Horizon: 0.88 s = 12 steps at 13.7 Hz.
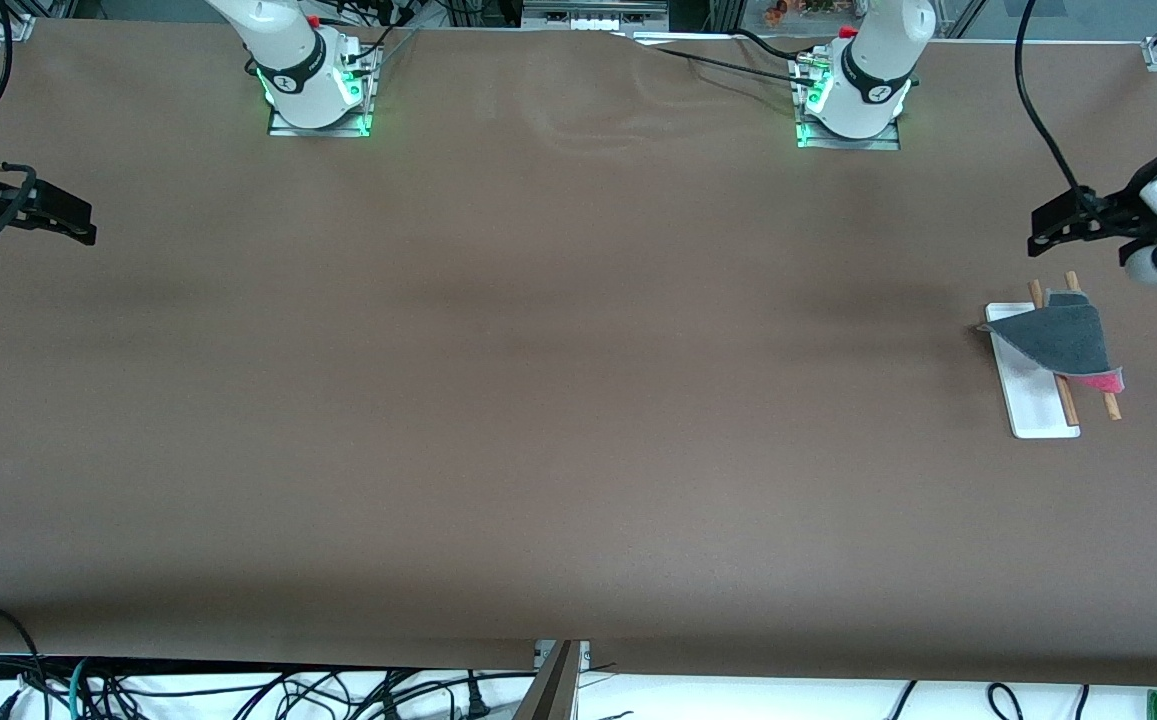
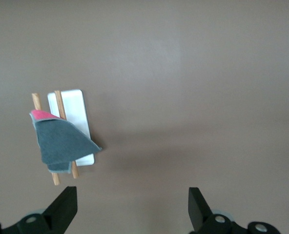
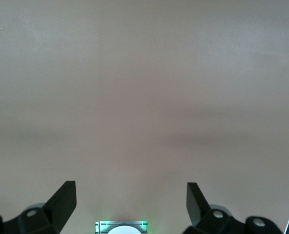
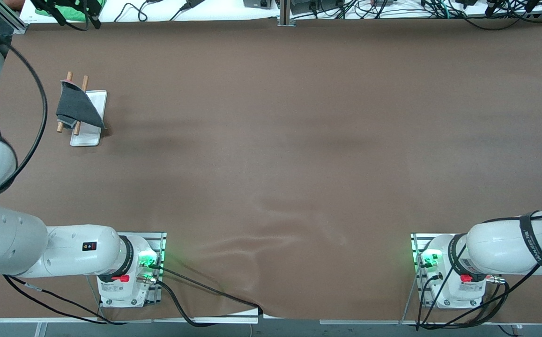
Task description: Pass towel and hang on rack
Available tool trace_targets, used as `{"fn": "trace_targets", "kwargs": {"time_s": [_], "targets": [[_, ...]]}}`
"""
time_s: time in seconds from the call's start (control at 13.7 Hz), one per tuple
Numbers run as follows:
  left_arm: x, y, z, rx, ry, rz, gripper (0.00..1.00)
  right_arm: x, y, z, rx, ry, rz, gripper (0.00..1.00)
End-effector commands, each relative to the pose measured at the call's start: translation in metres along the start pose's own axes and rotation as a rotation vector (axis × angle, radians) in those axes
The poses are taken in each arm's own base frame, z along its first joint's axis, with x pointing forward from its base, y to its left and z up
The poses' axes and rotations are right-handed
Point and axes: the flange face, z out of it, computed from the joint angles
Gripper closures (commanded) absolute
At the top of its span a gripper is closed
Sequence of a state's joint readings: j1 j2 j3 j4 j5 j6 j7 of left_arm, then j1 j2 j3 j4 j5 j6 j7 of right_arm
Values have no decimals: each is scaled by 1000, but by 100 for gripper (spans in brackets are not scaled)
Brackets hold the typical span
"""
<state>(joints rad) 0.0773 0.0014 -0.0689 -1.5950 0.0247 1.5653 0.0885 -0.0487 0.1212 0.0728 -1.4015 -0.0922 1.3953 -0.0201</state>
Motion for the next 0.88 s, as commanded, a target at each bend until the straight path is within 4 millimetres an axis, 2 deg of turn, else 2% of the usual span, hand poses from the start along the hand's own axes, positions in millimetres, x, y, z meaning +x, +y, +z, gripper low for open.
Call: {"fn": "trace_targets", "kwargs": {"time_s": [0.0,0.36,0.8], "targets": [[-16,5,0,-13,63,-13,0,-2,-1,-3,-8,5,-6,0],[-22,31,5,-14,44,33,0,-3,-2,-5,-2,7,-2,0],[-24,28,6,-29,32,29,0,-2,0,-4,1,6,2,0]]}}
